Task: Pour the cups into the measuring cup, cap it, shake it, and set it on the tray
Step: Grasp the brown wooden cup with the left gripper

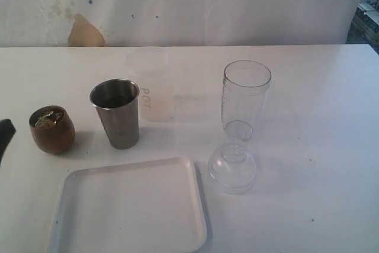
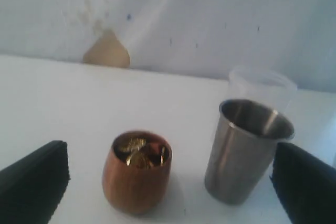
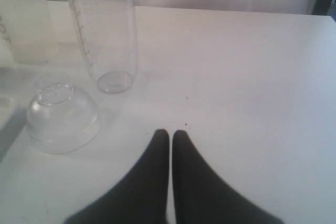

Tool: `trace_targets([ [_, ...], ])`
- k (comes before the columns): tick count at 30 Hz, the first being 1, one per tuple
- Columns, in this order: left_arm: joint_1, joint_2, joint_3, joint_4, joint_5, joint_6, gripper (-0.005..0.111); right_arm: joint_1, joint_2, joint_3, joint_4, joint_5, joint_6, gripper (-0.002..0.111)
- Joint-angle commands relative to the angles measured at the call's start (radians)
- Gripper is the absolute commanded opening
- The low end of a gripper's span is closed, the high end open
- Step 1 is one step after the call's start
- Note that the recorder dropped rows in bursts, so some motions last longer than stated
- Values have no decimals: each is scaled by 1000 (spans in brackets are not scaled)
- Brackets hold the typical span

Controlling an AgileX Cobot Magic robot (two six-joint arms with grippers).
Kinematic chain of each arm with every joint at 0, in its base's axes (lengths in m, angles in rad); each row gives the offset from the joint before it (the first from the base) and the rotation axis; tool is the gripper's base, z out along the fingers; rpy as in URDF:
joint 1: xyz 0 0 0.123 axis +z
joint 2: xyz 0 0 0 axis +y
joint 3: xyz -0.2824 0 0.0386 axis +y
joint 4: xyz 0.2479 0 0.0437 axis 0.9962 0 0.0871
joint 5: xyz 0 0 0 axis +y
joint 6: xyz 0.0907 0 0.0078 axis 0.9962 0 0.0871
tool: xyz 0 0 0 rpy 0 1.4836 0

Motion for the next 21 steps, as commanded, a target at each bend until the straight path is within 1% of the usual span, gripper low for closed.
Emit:
trace_targets([
  [1, 0, 253, -65, 56, -115, 40, 105, -2, -4, 2, 0, -6, -1, 2],
  [2, 0, 306, -81, 56, -158, 44, 105, -2, -4, 2, 0, -6, -1, 2],
  [4, 0, 396, -109, 58, -198, 44, 105, -2, -4, 2, 0, -6, -1, 2],
  [7, 0, 523, -170, 94, -197, 53, 105, -2, -4, 2, 0, -6, -1, 2],
  [10, 0, 640, -218, 165, -224, 77, 105, -2, -4, 2, 0, -6, -1, 2],
  [17, 0, 869, -316, 141, -262, 228, 105, -2, -4, 2, 0, -6, -1, 2],
  [21, 0, 969, -410, 154, -294, 240, 105, -2, -4, 2, 0, -6, -1, 2],
])
